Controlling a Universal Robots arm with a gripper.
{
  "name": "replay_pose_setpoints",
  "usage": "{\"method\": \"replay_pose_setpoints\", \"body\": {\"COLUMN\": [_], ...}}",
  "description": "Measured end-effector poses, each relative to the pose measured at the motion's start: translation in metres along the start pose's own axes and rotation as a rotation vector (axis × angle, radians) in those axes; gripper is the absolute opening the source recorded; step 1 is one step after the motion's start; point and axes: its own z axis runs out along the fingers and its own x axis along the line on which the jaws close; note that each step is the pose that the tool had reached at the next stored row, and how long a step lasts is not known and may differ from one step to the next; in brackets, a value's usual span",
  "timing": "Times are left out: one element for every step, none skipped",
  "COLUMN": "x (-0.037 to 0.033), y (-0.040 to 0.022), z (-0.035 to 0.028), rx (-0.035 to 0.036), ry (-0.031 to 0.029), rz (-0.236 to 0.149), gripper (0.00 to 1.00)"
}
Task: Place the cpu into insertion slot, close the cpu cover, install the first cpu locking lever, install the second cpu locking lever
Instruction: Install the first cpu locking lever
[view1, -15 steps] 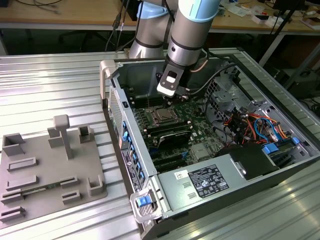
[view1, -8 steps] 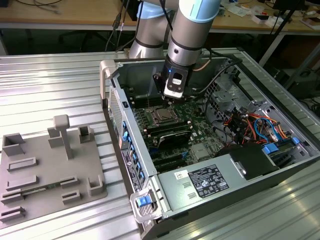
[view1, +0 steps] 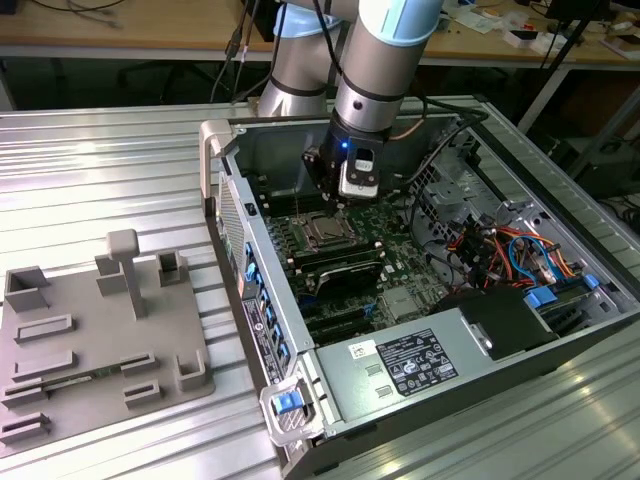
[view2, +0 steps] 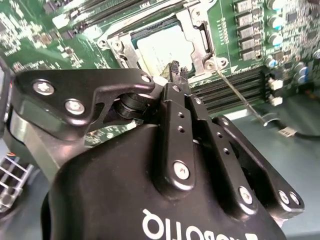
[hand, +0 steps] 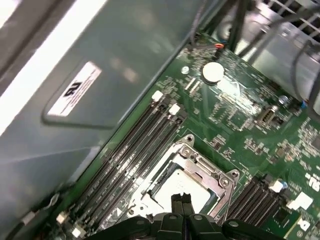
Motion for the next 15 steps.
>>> {"method": "replay_pose_setpoints", "body": {"x": [0.0000, 0.0000, 0.0000, 0.0000, 0.0000, 0.0000, 0.0000, 0.0000, 0.0000, 0.0000, 0.0000, 0.0000, 0.0000, 0.0002, 0.0003], "y": [0.0000, 0.0000, 0.0000, 0.0000, 0.0000, 0.0000, 0.0000, 0.0000, 0.0000, 0.0000, 0.0000, 0.0000, 0.0000, -0.0001, -0.0002], "z": [0.0000, 0.0000, 0.0000, 0.0000, 0.0000, 0.0000, 0.0000, 0.0000, 0.0000, 0.0000, 0.0000, 0.0000, 0.0000, -0.0001, -0.0011], "rx": [0.0004, 0.0008, 0.0012, 0.0015, 0.0018, 0.0022, 0.0027, 0.0031, 0.0036, 0.0039, 0.0042, 0.0045, 0.0051, 0.0054, 0.0057], "ry": [0.0010, 0.0017, 0.0025, 0.0031, 0.0039, 0.0046, 0.0056, 0.0064, 0.0074, 0.0082, 0.0089, 0.0097, 0.0106, 0.0116, 0.0119], "rz": [-0.024, -0.042, -0.063, -0.081, -0.099, -0.118, -0.144, -0.163, -0.189, -0.210, -0.228, -0.246, -0.270, -0.297, -0.307], "gripper": [0.11, 0.11, 0.11, 0.11, 0.11, 0.11, 0.11, 0.11, 0.11, 0.11, 0.11, 0.11, 0.11, 0.11, 0.11]}}
